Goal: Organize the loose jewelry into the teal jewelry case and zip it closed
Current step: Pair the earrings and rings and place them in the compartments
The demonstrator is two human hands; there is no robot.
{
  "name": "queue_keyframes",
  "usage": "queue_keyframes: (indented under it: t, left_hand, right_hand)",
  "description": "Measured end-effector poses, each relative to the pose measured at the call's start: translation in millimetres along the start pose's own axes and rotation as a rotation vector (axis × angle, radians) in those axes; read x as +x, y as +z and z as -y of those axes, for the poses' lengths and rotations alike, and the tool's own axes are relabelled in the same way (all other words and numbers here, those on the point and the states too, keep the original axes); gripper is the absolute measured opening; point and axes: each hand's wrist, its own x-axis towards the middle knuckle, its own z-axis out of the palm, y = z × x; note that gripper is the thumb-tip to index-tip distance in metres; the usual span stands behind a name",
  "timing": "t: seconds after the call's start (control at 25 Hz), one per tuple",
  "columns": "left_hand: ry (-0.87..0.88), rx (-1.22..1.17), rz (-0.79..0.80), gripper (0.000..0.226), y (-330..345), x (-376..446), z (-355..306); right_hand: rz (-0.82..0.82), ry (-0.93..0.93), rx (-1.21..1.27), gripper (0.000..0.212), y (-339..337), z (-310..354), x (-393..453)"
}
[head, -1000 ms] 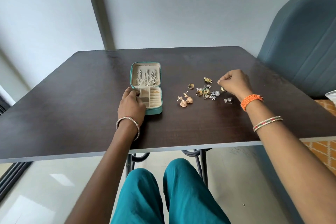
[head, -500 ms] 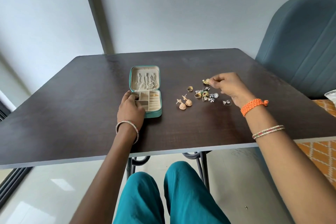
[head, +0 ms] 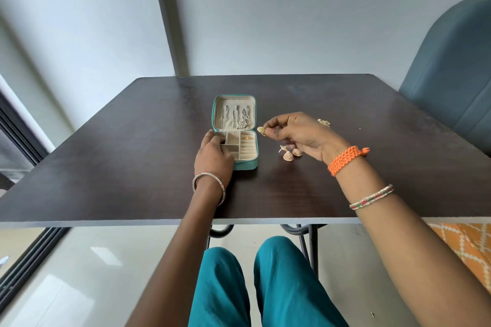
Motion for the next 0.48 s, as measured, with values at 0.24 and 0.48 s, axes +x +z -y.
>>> queue_keyframes:
  t: [0.24, 0.48]
  left_hand:
    - [0.010, -0.008, -0.004, 0.033, -3, -2, -1]
    - [0.002, -0.008, 0.006, 0.033, -4, -2, -1]
  right_hand:
    - [-0.049, 0.143, -0.182, 0.022, 27, 11, 27]
    - [-0.025, 0.269, -0.378, 0.023, 32, 11, 43]
